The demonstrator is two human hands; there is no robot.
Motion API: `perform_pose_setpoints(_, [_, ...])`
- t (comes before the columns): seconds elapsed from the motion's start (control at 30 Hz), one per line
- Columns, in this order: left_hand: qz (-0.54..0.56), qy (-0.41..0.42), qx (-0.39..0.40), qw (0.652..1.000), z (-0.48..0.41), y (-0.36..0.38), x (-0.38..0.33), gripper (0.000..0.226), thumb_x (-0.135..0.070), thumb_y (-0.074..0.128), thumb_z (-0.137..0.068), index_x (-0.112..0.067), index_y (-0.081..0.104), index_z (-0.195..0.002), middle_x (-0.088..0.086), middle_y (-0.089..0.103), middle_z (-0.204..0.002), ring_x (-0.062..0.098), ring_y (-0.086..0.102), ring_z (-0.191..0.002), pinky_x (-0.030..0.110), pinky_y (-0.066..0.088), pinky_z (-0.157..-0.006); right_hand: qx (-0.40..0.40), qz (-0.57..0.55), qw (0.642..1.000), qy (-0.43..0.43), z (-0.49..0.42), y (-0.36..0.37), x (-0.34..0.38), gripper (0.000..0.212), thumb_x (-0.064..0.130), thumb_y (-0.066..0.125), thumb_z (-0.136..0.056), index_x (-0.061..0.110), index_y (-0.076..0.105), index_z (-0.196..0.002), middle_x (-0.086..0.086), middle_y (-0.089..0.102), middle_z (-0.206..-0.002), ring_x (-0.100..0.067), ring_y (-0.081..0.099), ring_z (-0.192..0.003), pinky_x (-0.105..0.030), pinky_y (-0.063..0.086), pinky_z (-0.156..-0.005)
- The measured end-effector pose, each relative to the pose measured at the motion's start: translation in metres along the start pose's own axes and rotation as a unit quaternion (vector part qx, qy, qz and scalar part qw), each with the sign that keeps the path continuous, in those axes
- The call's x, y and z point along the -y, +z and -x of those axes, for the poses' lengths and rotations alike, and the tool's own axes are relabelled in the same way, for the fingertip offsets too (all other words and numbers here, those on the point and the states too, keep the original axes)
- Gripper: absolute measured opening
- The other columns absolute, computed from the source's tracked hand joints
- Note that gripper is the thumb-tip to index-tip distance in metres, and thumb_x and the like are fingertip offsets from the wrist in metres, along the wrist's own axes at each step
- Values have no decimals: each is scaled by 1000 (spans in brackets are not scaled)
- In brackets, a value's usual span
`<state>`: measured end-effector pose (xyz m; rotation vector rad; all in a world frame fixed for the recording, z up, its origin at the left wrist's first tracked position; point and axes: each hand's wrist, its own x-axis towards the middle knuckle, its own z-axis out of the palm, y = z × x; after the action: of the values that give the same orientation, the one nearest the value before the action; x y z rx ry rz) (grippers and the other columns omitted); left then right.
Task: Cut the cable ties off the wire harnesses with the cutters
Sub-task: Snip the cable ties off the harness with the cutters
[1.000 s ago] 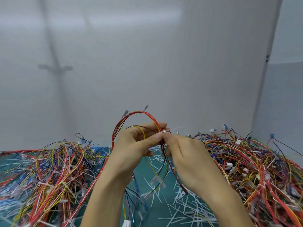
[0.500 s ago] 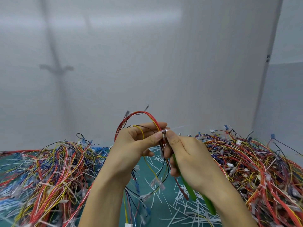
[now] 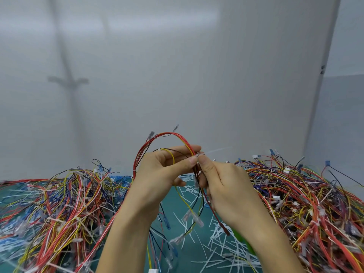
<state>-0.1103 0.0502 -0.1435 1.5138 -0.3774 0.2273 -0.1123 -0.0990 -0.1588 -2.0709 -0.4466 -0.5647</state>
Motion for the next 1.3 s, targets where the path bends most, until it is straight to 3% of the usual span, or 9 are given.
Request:
perform_pose_setpoints(0.17, [-4, -2, -5, 1000, 1, 1, 1, 20, -18, 69, -86, -20, 75, -105, -2, 77, -97, 12, 73, -90, 13, 48, -55, -8, -20, 1000, 0, 0, 3, -1, 61, 61, 26, -94, 24, 52, -53, 14, 57, -48, -13, 54, -48, -39, 45, -56])
perform_pose_setpoints(0.47, [10, -9, -7, 1000, -2, -1, 4, 20, -17, 69, -86, -18, 74, -106, 0, 77, -97, 13, 73, -91, 14, 51, -57, -18, -93, 995, 46, -1, 7, -1, 67, 71, 22, -84, 21, 61, -61, 6, 55, -46, -14, 54, -45, -46, 53, -60])
perform_pose_setpoints(0.53, [33, -14, -8, 999, -2, 0, 3, 22, -17, 67, -87, -16, 72, -109, -1, 76, -101, 14, 73, -93, 15, 52, -59, -39, -133, 989, 54, -3, 5, -2, 60, 71, 26, -88, 27, 63, -68, 1, 55, -48, -18, 55, -47, -51, 54, -61])
perform_pose_setpoints(0.63, [71, -21, -35, 997, -4, -1, 3, 23, -19, 66, -88, -16, 70, -110, -1, 76, -101, 16, 74, -91, 17, 55, -60, -64, -194, 976, 82, -5, -2, -3, 63, 72, 37, -84, 17, 62, -68, -1, 56, -50, -20, 56, -43, -52, 53, -57])
perform_pose_setpoints(0.77, [84, -25, -60, 994, -6, -4, 5, 21, -18, 64, -91, -17, 68, -112, -2, 76, -101, 19, 75, -88, 19, 58, -63, -50, -138, 984, 105, -8, -14, -11, 35, 47, 62, -87, 15, 67, -75, -9, 65, -58, -18, 59, -44, -51, 57, -62])
perform_pose_setpoints(0.93, [128, -21, -69, 989, -8, -4, 7, 24, -16, 59, -94, -13, 62, -117, 0, 76, -105, 19, 74, -89, 20, 56, -62, 68, -99, 985, 120, -5, -21, -18, 20, 38, 71, -82, 18, 72, -77, 1, 58, -49, -12, 54, -43, -34, 54, -52])
perform_pose_setpoints(1.0, [152, -25, -73, 985, -10, -4, 9, 25, -16, 59, -94, -12, 61, -119, 0, 76, -105, 18, 74, -90, 20, 56, -63, 79, -88, 987, 104, -5, -18, -17, 11, 31, 74, -81, 22, 72, -75, 3, 61, -53, -11, 53, -45, -34, 52, -54])
perform_pose_setpoints(1.17, [197, -33, -61, 978, -12, -5, 14, 31, -15, 61, -89, -11, 61, -119, 4, 75, -107, 19, 74, -93, 22, 58, -65, 52, -87, 990, 103, -6, -8, -12, 16, 20, 71, -84, 19, 68, -68, 6, 71, -64, -9, 53, -47, -42, 57, -66])
perform_pose_setpoints(1.3, [129, -46, -25, 990, -11, -5, 16, 29, -11, 62, -90, -14, 64, -119, 6, 76, -104, 21, 74, -91, 22, 57, -64, -17, -101, 988, 114, -6, -5, -13, 17, 28, 66, -87, 18, 67, -74, 2, 56, -49, -24, 55, -52, -46, 56, -65])
